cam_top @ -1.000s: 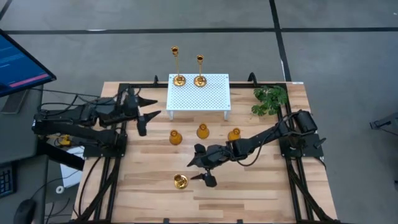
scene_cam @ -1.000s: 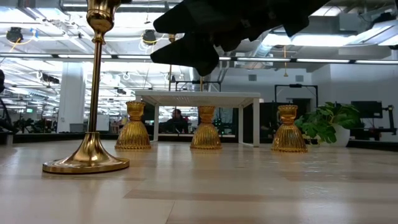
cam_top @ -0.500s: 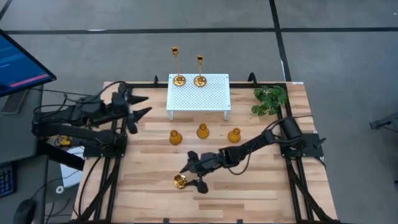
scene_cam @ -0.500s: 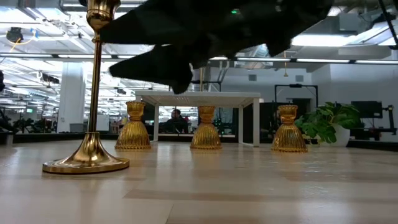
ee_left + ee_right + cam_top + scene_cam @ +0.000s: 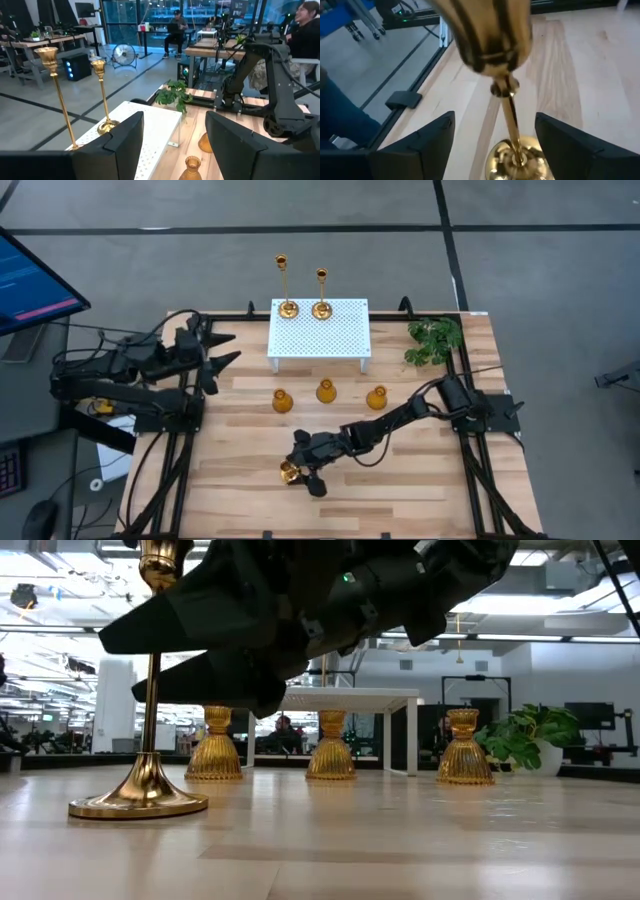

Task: Pick & Place candle stick holders
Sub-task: Put the gold candle holder on the shelf aligned with the other gold candle holder, then put the right yellow glass candle holder on the shelf

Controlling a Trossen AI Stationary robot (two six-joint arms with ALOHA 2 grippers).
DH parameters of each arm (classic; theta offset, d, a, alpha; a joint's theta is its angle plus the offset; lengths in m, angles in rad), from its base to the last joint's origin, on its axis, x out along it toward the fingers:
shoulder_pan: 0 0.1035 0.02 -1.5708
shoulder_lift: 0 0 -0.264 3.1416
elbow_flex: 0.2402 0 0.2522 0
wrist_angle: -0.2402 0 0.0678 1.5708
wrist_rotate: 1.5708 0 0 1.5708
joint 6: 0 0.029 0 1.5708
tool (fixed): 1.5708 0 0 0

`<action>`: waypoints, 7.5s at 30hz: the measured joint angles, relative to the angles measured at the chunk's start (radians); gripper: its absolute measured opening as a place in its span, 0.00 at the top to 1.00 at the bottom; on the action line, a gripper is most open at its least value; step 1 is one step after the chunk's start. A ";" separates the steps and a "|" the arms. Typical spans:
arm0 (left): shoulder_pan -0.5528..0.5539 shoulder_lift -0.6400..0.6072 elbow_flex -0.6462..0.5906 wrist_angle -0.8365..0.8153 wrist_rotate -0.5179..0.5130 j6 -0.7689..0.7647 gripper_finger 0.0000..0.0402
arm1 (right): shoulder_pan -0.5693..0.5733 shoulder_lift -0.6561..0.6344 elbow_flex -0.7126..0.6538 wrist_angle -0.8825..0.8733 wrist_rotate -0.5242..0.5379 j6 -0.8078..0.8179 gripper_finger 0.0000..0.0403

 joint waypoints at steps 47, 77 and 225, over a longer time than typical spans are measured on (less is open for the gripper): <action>0.000 0.002 0.000 -0.008 0.000 0.020 0.47 | -0.074 -0.514 0.000 -0.530 0.239 -0.239 0.95; 0.000 0.068 0.000 -0.007 -0.042 -0.007 0.47 | -0.956 -0.662 -0.001 -0.753 -0.077 -0.541 0.93; 0.000 0.090 0.000 0.016 0.000 -0.142 0.47 | -0.214 -1.224 -0.477 -1.461 0.193 0.295 0.60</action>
